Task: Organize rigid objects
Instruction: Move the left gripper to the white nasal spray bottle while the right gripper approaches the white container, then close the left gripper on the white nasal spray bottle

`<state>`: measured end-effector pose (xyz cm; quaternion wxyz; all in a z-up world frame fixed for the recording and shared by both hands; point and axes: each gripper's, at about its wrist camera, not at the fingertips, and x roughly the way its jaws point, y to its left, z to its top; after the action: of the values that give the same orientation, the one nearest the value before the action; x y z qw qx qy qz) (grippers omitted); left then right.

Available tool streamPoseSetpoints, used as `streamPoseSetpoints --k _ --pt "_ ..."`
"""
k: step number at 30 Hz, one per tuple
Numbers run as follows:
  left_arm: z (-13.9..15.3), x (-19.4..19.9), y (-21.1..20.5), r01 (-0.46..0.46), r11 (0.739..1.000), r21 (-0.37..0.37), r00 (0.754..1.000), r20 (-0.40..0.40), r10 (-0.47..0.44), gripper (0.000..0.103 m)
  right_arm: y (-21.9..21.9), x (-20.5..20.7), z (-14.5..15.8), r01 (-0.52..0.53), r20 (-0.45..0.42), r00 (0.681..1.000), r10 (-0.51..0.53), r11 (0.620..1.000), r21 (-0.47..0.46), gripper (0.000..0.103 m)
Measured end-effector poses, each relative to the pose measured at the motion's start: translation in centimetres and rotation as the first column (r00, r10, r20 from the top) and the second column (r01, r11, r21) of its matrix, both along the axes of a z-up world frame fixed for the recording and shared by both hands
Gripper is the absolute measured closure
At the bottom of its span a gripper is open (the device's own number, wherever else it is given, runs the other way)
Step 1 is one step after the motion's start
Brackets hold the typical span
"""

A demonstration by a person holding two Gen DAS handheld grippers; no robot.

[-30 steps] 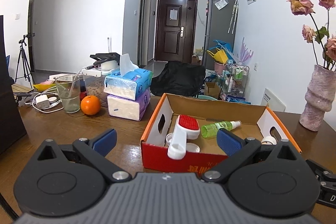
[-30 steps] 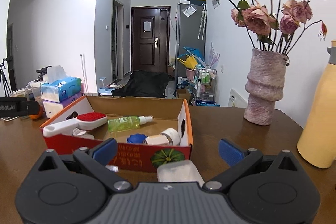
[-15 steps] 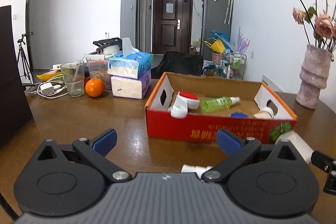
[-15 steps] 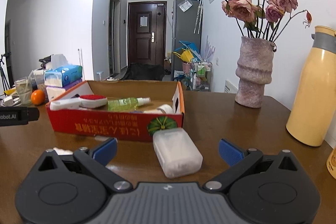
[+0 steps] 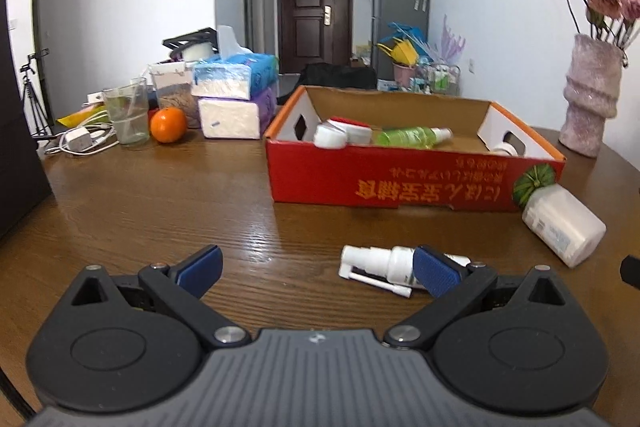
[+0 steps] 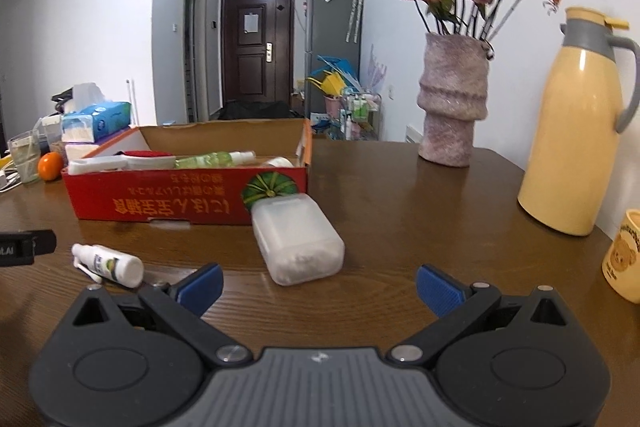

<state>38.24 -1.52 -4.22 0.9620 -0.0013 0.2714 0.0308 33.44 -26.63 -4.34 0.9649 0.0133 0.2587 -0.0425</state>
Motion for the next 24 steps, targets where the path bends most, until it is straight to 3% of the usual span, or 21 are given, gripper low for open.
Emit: streamPoseSetpoints --k 17,24 --pt "-1.9 1.6 -2.1 0.201 0.978 -0.048 0.978 -0.047 -0.203 0.0 -2.6 0.6 -2.1 0.105 -0.056 0.993 -0.101 0.992 0.072 0.0" --pt "-2.5 3.3 -3.8 0.242 0.97 0.027 0.967 -0.082 -0.239 0.0 -2.5 0.6 -2.1 0.106 -0.057 0.993 -0.102 0.992 0.069 0.0"
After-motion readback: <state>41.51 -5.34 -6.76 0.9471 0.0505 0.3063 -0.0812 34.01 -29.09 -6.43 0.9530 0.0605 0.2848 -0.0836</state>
